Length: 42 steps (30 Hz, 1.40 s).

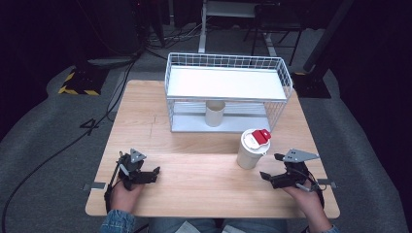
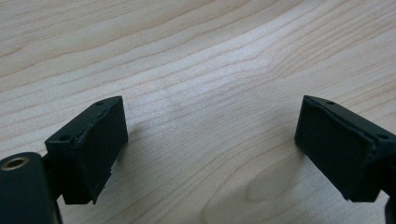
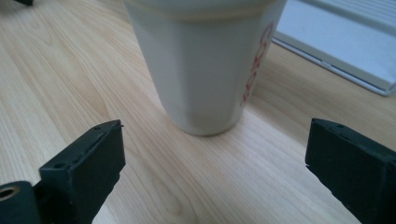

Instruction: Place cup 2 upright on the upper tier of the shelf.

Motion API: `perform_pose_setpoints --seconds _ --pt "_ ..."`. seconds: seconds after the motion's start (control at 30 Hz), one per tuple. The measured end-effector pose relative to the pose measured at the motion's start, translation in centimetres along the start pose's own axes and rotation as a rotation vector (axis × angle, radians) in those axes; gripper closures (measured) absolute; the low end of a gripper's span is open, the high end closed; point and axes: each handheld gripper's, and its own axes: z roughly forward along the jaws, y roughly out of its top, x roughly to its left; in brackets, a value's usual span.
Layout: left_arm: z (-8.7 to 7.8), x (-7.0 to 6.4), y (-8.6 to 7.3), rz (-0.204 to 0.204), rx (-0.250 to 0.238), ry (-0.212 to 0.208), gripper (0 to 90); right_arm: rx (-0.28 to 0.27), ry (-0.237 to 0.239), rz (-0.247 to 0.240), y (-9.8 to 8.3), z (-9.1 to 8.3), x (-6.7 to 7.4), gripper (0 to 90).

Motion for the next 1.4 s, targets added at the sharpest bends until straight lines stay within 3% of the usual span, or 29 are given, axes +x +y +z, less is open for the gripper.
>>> perform_pose_setpoints --seconds 0.43,1.4 --pt "-0.2 -0.2 -0.2 -0.015 0.002 0.018 10.0 -0.129 -0.011 -0.028 1.6 2.1 0.8 4.0" --pt "-0.4 -0.4 -0.5 -0.022 0.001 0.024 10.1 -0.213 -0.004 0.012 2.2 5.7 0.6 4.3"
